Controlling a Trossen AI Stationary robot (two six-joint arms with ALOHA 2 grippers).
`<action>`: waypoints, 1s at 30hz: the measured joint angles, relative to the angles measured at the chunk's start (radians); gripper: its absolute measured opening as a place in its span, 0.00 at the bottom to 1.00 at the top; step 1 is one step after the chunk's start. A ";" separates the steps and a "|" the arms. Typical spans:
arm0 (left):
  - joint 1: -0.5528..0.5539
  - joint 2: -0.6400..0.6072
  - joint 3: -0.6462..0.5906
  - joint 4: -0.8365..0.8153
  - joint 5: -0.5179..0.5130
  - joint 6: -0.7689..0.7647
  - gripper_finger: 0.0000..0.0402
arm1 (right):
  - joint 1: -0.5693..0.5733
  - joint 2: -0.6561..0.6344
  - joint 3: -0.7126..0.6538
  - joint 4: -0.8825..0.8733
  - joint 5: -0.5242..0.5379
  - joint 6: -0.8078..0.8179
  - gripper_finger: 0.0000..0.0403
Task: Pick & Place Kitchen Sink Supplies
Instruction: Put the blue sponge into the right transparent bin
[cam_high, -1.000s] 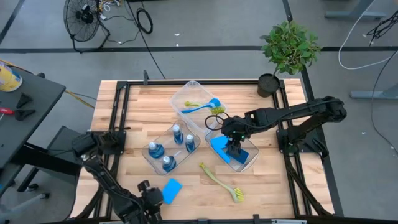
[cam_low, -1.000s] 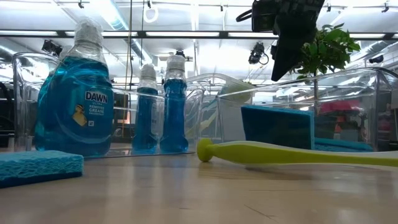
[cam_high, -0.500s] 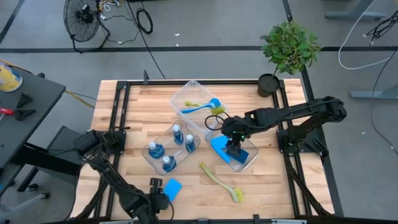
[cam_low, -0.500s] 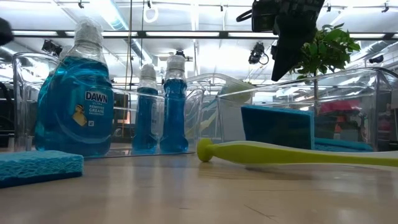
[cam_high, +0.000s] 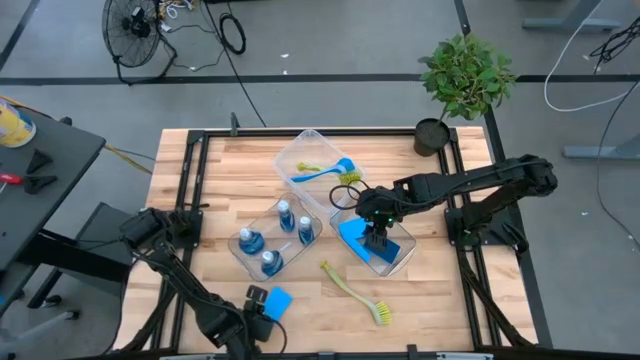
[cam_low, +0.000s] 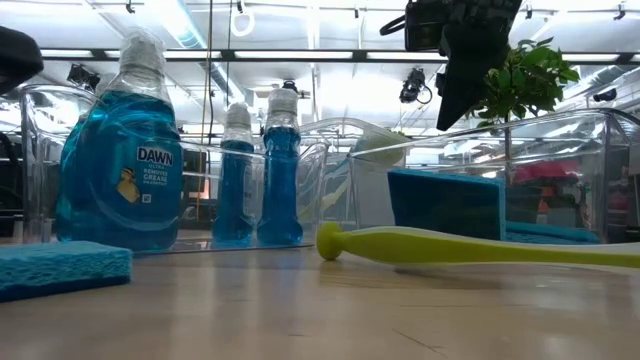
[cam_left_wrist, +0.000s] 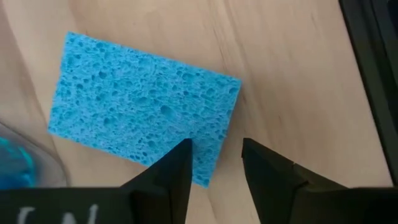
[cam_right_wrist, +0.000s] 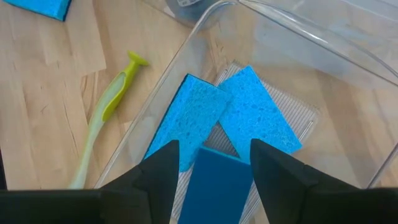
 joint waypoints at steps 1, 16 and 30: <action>0.000 0.000 0.000 0.000 0.005 0.005 0.36 | 0.000 0.000 0.000 0.000 0.000 0.000 0.49; 0.005 0.007 0.001 0.002 -0.026 0.098 0.35 | 0.000 0.000 0.000 0.000 0.000 0.000 0.49; 0.011 0.043 0.003 0.003 -0.005 0.101 0.30 | 0.000 0.000 0.000 -0.002 0.000 0.000 0.49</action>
